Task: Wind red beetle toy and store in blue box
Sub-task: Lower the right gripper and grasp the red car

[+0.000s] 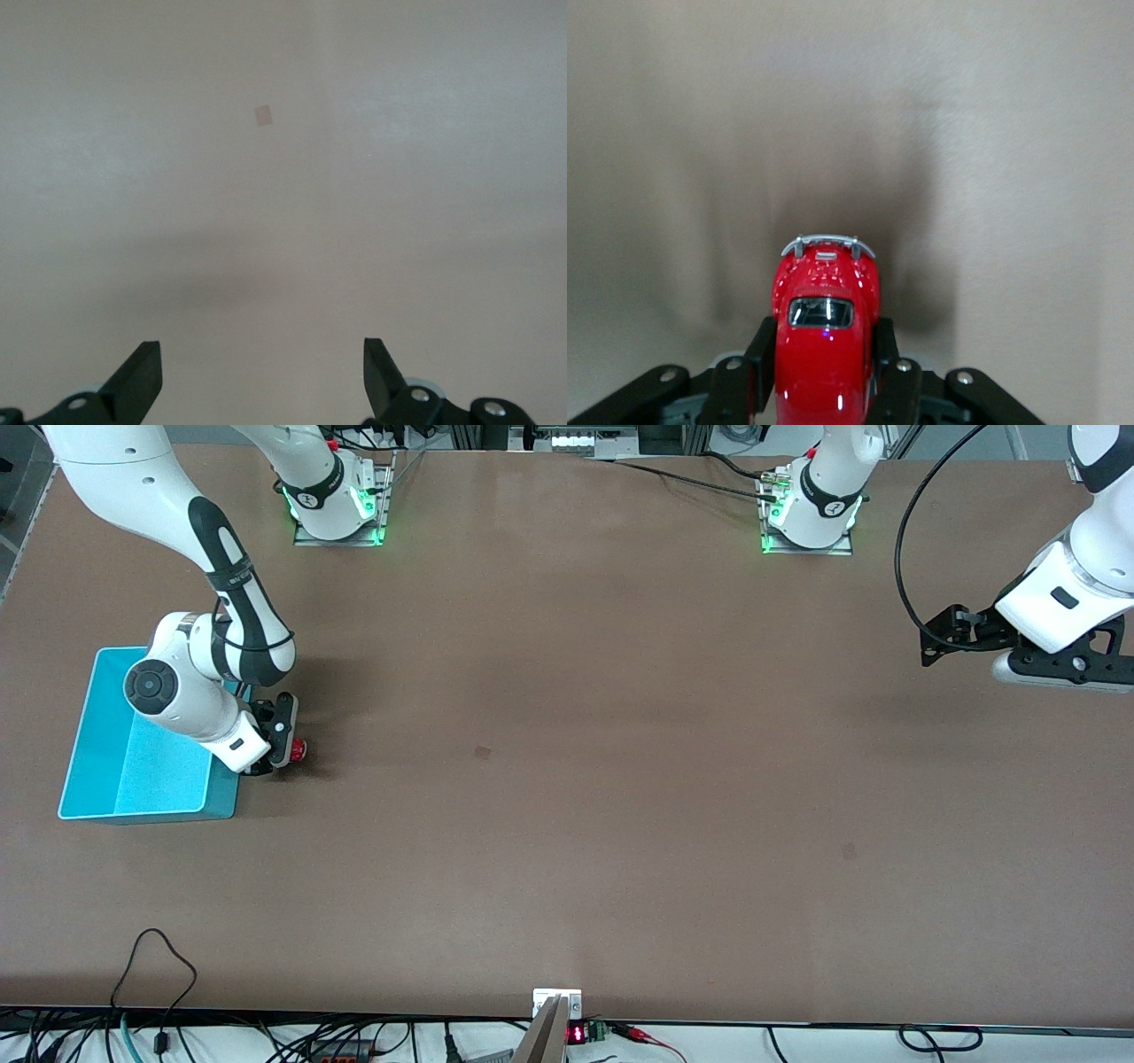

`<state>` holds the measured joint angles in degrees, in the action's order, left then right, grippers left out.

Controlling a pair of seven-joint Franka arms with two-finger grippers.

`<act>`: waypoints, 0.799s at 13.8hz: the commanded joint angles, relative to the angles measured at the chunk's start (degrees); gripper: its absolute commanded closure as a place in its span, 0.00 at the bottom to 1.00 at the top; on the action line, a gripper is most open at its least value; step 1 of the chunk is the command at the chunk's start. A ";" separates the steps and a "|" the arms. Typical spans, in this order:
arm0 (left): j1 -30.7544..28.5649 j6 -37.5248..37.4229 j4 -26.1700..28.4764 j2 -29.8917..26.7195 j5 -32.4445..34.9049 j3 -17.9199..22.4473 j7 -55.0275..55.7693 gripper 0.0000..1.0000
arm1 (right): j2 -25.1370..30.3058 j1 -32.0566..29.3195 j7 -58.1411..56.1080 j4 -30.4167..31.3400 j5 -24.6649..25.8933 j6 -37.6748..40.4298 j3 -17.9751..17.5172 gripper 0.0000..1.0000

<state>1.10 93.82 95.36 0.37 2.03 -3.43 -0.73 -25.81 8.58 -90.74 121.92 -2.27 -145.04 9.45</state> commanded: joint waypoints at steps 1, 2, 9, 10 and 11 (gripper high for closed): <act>0.75 -2.06 -1.76 0.50 -0.72 0.53 0.03 0.00 | 2.07 0.56 2.04 -1.94 -1.34 0.45 -1.35 0.84; 0.75 -2.06 -1.76 0.50 -0.72 0.10 0.03 0.00 | 2.86 1.17 4.32 -3.69 -1.51 1.33 -2.14 0.84; 0.57 -2.50 -1.76 0.42 -0.63 -0.52 0.12 0.00 | 8.84 0.84 20.99 -14.34 -14.07 13.64 -0.58 0.85; 0.48 -2.50 -1.67 0.50 -0.71 -0.52 0.12 0.00 | 9.37 0.04 27.75 -14.34 -14.08 13.81 0.47 0.86; 0.48 -2.41 -1.76 0.42 -0.72 -0.52 0.12 0.00 | 9.89 -1.09 32.77 -14.34 -14.08 14.51 1.09 0.86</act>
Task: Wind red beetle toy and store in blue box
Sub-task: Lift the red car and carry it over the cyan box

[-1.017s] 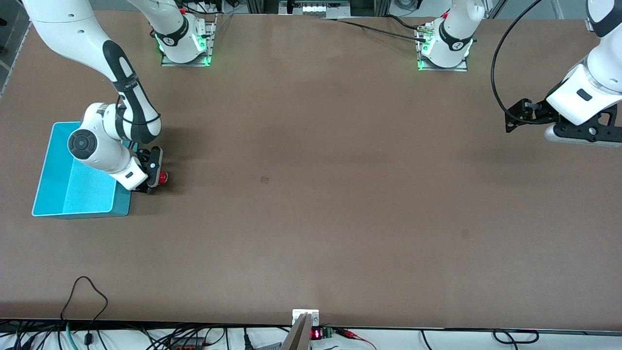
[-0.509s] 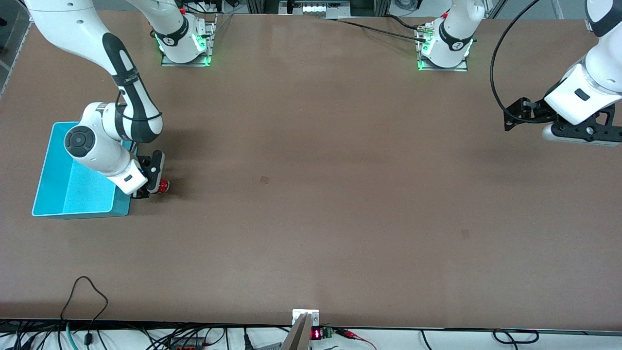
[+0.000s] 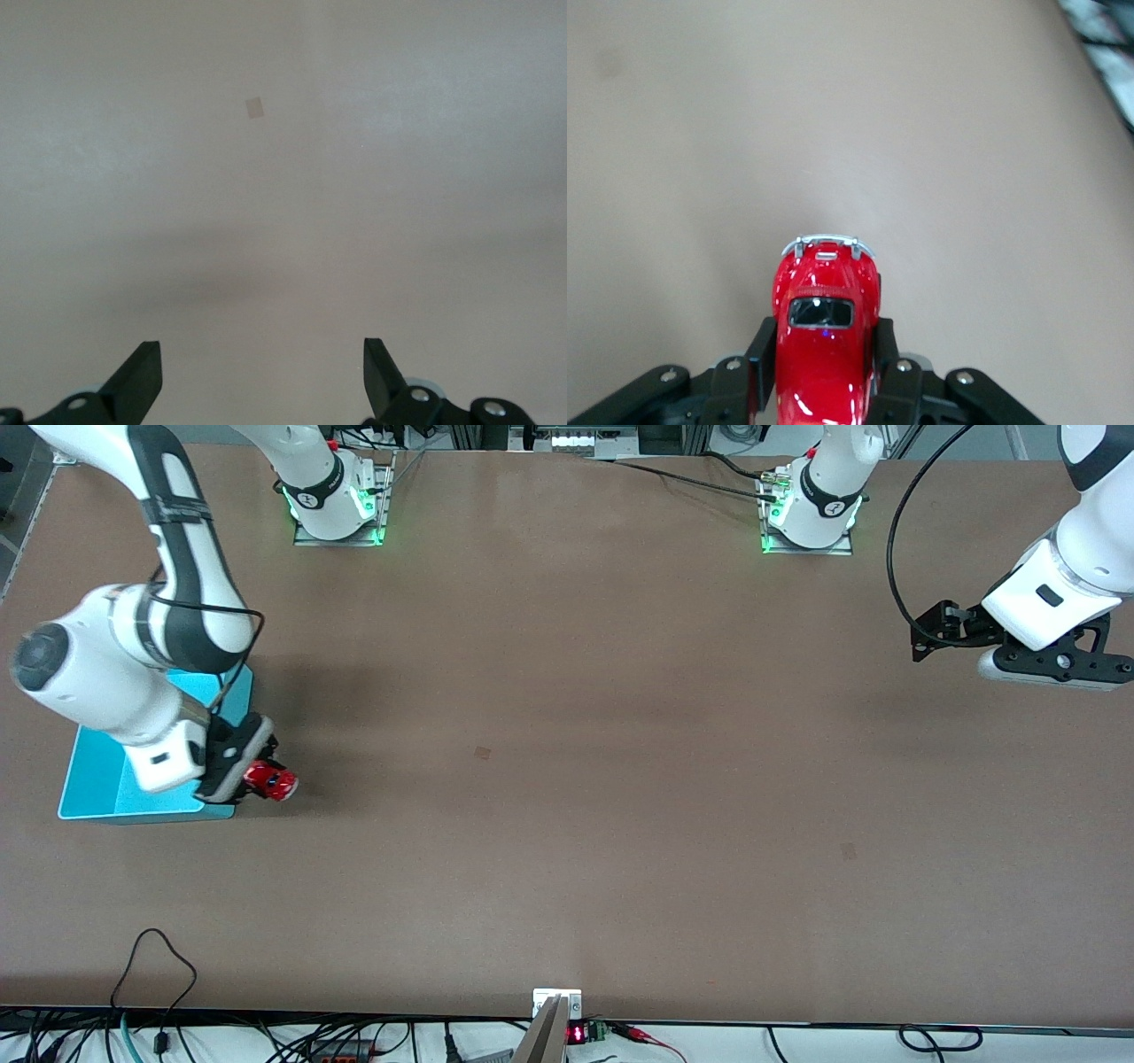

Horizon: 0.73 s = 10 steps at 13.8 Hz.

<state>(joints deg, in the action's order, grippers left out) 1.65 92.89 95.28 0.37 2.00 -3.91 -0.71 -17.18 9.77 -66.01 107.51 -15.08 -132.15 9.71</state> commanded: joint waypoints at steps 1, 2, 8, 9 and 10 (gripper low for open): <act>-0.07 -1.57 -1.59 0.50 -0.69 -0.05 0.00 0.00 | 1.53 -3.34 12.88 0.07 -1.26 2.76 1.88 0.86; -0.24 -1.48 -1.59 0.50 -0.69 -0.05 0.00 0.00 | 1.62 -4.22 17.45 0.15 -1.09 3.47 3.46 0.86; -0.33 -1.48 -1.59 0.51 -0.60 -0.05 0.00 0.00 | -1.36 -14.94 29.26 2.34 -1.00 5.06 5.14 0.91; -0.25 -1.48 -1.59 0.51 -0.68 -0.05 0.00 0.00 | -2.76 -15.65 31.27 2.96 -1.00 4.97 5.14 0.90; -0.33 -1.48 -1.59 0.51 -0.60 -0.05 0.00 0.00 | -3.73 -16.00 33.64 3.31 -0.91 4.97 5.23 0.90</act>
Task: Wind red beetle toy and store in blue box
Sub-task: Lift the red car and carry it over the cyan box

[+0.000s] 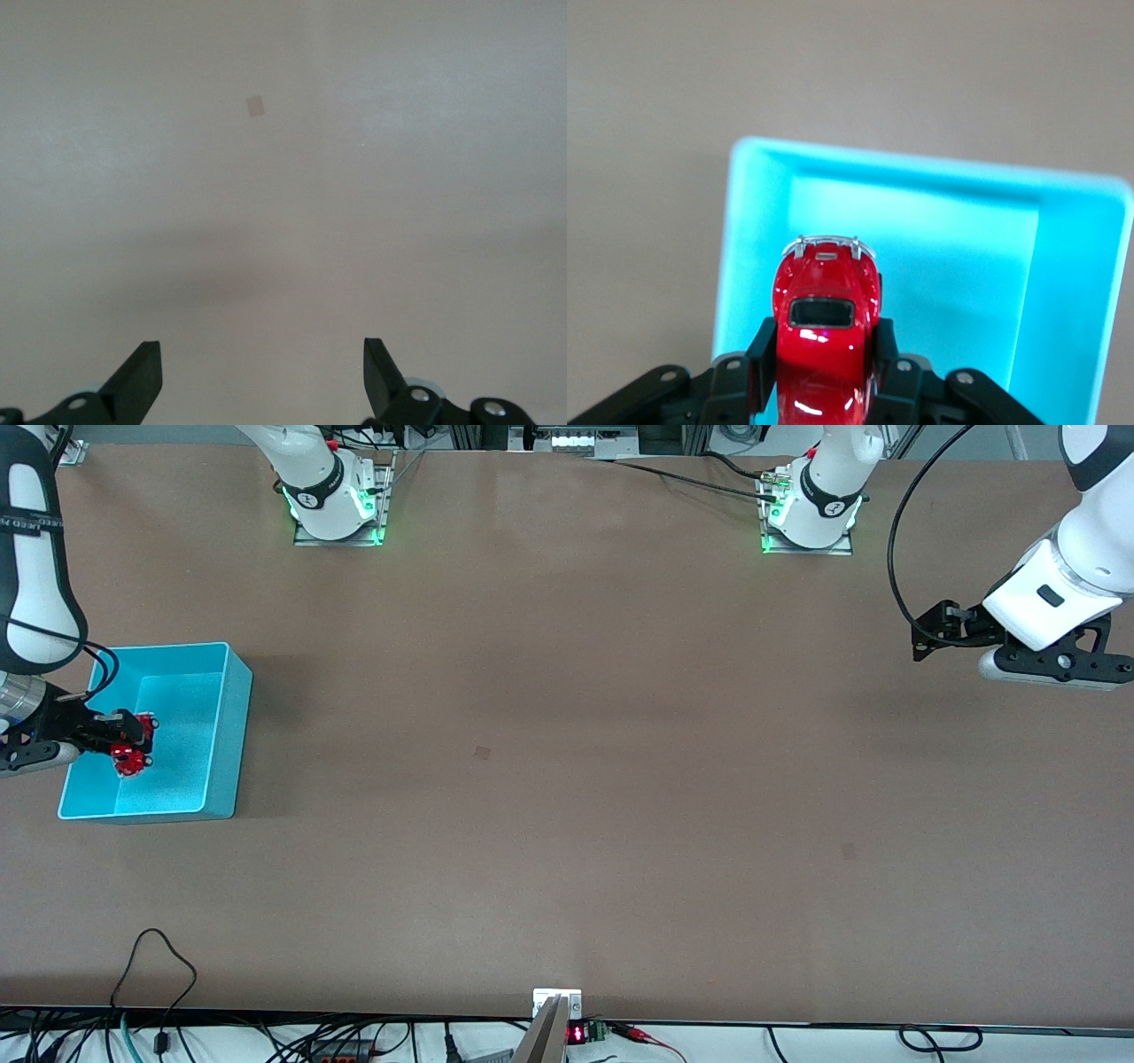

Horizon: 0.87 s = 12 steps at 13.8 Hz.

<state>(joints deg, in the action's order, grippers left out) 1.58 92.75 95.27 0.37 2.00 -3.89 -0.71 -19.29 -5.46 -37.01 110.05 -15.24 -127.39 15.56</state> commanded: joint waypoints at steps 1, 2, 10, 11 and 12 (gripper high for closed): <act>-0.17 -1.34 -1.58 0.50 -0.60 -0.07 0.00 0.00 | -2.15 -1.39 5.88 1.39 -0.41 0.22 -0.71 0.90; -0.17 -1.34 -1.58 0.50 -0.60 -0.07 0.00 0.00 | -2.93 -1.66 5.98 1.75 -0.32 0.13 -0.71 0.90; -0.08 -1.25 -1.58 0.50 -0.60 -0.07 0.00 0.00 | -10.40 -1.92 5.72 5.79 3.02 -13.03 -0.62 0.81; -0.08 -1.25 -1.58 0.59 -0.60 -0.07 0.00 0.00 | -11.20 -1.92 5.45 5.79 3.02 -13.75 -0.62 0.80; -0.17 -1.25 -1.58 0.59 -0.60 -0.07 -0.08 0.00 | -11.81 -1.92 5.28 5.79 2.93 -13.93 -0.62 0.79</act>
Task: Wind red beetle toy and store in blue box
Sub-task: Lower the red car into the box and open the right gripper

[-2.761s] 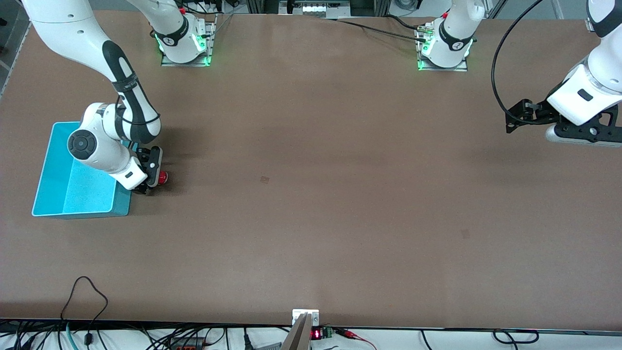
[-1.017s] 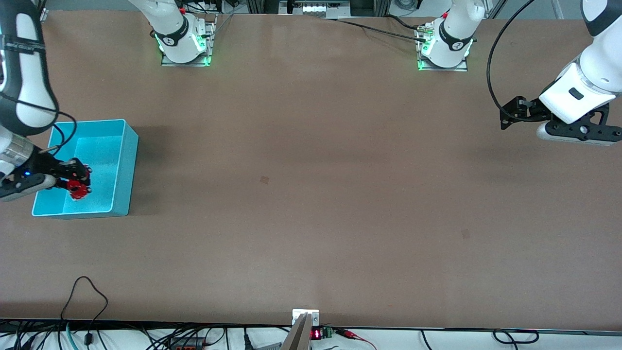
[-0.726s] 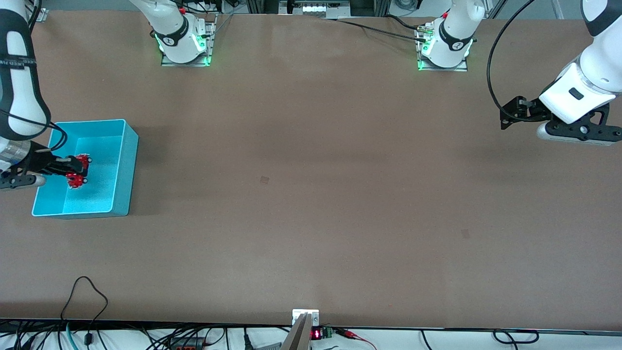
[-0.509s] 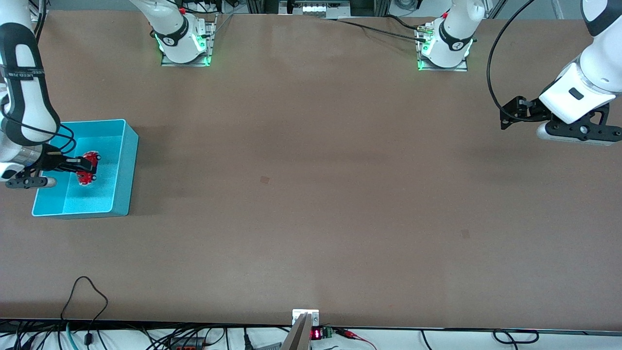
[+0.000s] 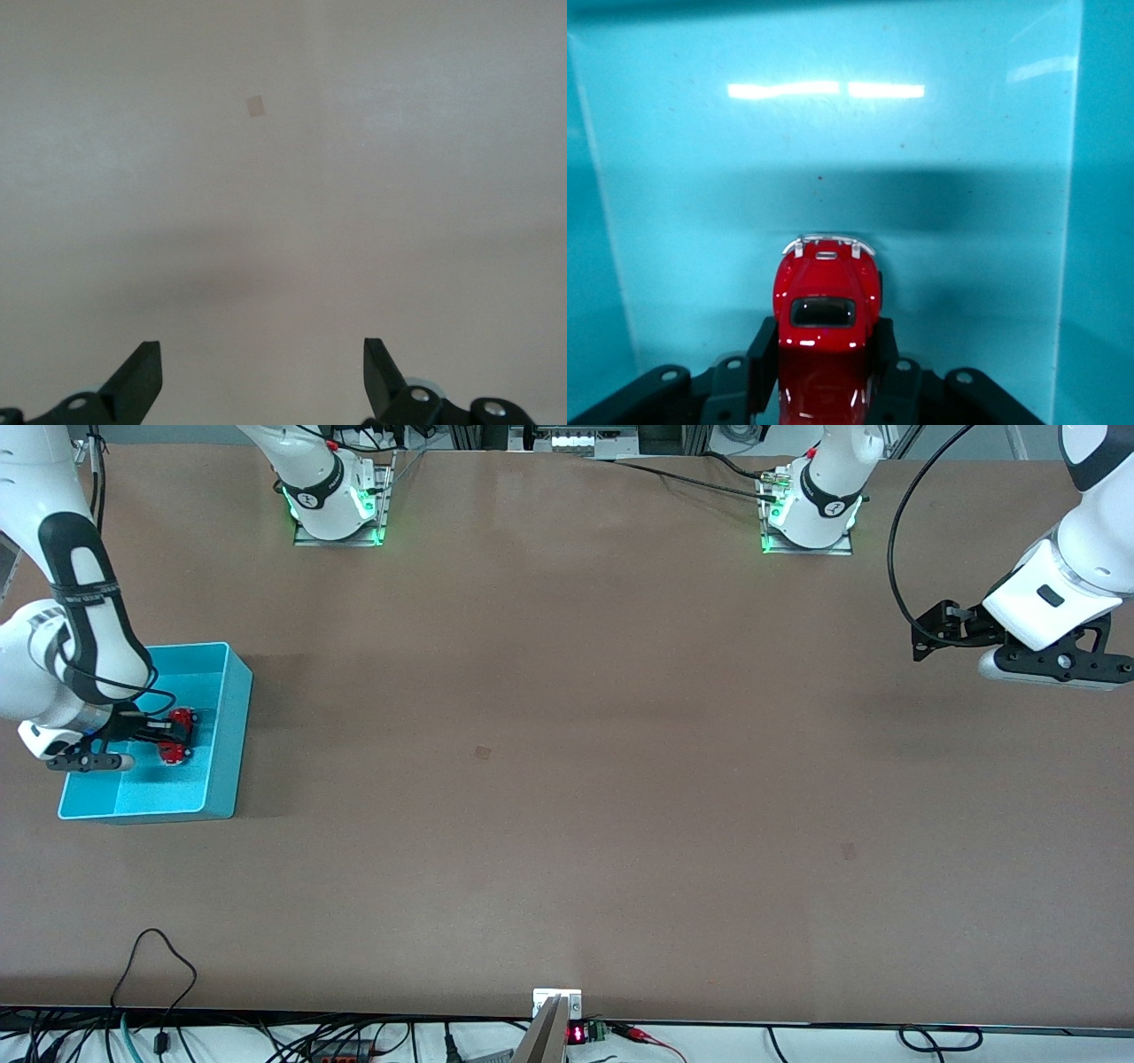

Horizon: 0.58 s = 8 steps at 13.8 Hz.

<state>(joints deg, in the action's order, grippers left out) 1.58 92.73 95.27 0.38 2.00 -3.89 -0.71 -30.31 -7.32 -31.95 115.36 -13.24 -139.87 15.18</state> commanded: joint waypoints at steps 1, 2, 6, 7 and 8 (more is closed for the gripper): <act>-0.17 -1.24 -1.58 0.59 -0.60 -0.07 -0.09 0.00 | -1.67 -0.06 0.13 0.48 0.84 -1.55 -0.24 0.72; -0.26 -1.24 -1.58 0.59 -0.60 -0.07 -0.09 0.00 | -1.86 -0.41 0.04 0.48 0.93 -1.55 -0.24 0.48; -0.26 -1.24 -1.58 0.59 -0.60 -0.07 -0.09 0.00 | 2.52 0.20 -0.14 -0.82 0.06 3.35 -0.24 0.00; -0.34 -1.24 -1.58 0.59 -0.60 -0.07 -0.09 0.00 | 4.36 0.98 0.91 -2.31 0.05 6.33 -0.24 0.00; -0.52 -1.24 -1.58 0.59 -0.60 -0.07 -0.17 0.00 | 5.77 2.21 3.70 -4.33 0.05 9.58 -0.24 0.00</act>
<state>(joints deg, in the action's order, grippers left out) 1.53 92.73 95.27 0.38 2.00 -3.89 -0.71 -29.00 -6.82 -31.44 113.28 -13.23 -136.30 15.03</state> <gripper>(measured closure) 0.000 0.128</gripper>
